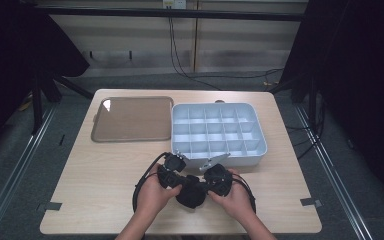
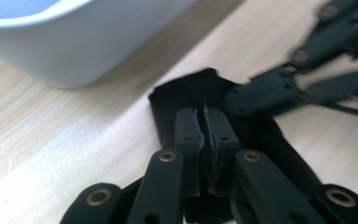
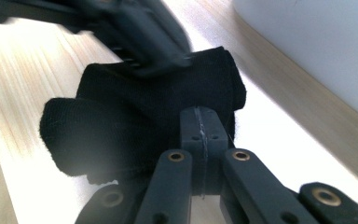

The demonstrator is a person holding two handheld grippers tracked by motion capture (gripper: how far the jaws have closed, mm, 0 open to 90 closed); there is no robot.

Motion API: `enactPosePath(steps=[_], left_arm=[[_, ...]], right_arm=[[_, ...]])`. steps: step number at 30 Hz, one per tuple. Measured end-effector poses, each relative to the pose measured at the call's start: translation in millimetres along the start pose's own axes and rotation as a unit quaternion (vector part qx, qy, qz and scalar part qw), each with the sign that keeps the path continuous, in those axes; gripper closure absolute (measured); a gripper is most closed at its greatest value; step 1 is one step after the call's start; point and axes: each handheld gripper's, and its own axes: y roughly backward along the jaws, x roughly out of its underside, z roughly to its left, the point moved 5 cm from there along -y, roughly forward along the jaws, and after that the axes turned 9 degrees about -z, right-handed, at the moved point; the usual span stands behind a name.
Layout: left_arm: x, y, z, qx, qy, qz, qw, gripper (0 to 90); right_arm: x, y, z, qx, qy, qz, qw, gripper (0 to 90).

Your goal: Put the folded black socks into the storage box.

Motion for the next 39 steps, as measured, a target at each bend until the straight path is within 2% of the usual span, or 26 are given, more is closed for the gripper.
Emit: enactPosePath(steps=[3, 5, 8, 11, 12, 15, 16, 17, 21, 23, 25, 30, 37, 39], left_arm=[[6.5, 0.9, -3.1, 0.002, -0.010, 0.026, 0.9996, 88.6], [11.1, -3.0, -3.4, 0.004, -0.011, 0.030, 0.9995, 89.6], [15.2, -8.0, -4.7, 0.004, -0.007, 0.024, 0.9997, 90.0], [13.4, -2.6, -5.3, 0.011, 0.001, 0.024, 0.9996, 88.3], [12.8, 0.5, -5.8, 0.012, 0.004, 0.023, 0.9996, 87.3], [13.5, 7.7, -9.6, 0.019, 0.001, 0.022, 0.9996, 87.4], [15.7, 6.7, -10.8, 0.018, -0.002, 0.029, 0.9994, 87.5], [20.0, 2.3, -11.4, 0.020, -0.004, 0.037, 0.9991, 87.5], [22.1, -2.0, -10.7, 0.027, 0.008, 0.032, 0.9991, 89.0], [21.6, -1.8, -10.7, 0.027, 0.004, 0.033, 0.9991, 88.8], [21.6, -1.4, -10.8, 0.026, 0.004, 0.034, 0.9991, 88.5], [22.0, -1.4, -10.2, 0.028, 0.010, 0.030, 0.9991, 88.4], [19.4, -2.7, -12.3, 0.025, 0.011, 0.030, 0.9992, 86.4], [18.0, -3.6, -14.0, 0.026, 0.019, 0.024, 0.9992, 85.1]], right_arm=[[0.4, 0.1, 0.1, 0.001, -0.001, 0.001, 1.0000, 90.0], [0.1, 0.0, 0.5, 0.001, 0.001, 0.002, 1.0000, 90.0], [-0.1, -0.1, 0.8, 0.003, 0.002, 0.003, 1.0000, 90.0], [0.5, 0.0, -0.6, 0.000, 0.005, 0.002, 1.0000, 90.0], [0.4, -0.2, 0.1, -0.001, -0.003, 0.000, 1.0000, 90.0], [0.5, 0.1, -0.1, 0.002, 0.003, 0.003, 1.0000, 90.0], [0.4, -0.2, -1.1, 0.001, 0.008, 0.001, 1.0000, 90.0], [0.4, -0.4, -0.9, -0.001, 0.003, 0.000, 1.0000, 90.0], [0.4, -0.5, -0.4, -0.001, 0.003, -0.004, 1.0000, 90.0], [0.2, 0.1, -0.1, 0.002, 0.001, -0.001, 1.0000, 90.0], [-1.1, 1.2, -0.2, 0.005, 0.010, 0.004, 0.9999, 90.0], [-5.7, 7.6, 0.8, 0.004, -0.002, -0.004, 1.0000, 90.0], [-12.7, 20.1, -0.3, 0.010, -0.002, -0.021, 0.9997, 90.0], [-15.0, 20.5, 1.8, 0.008, -0.002, -0.025, 0.9997, 90.0]])
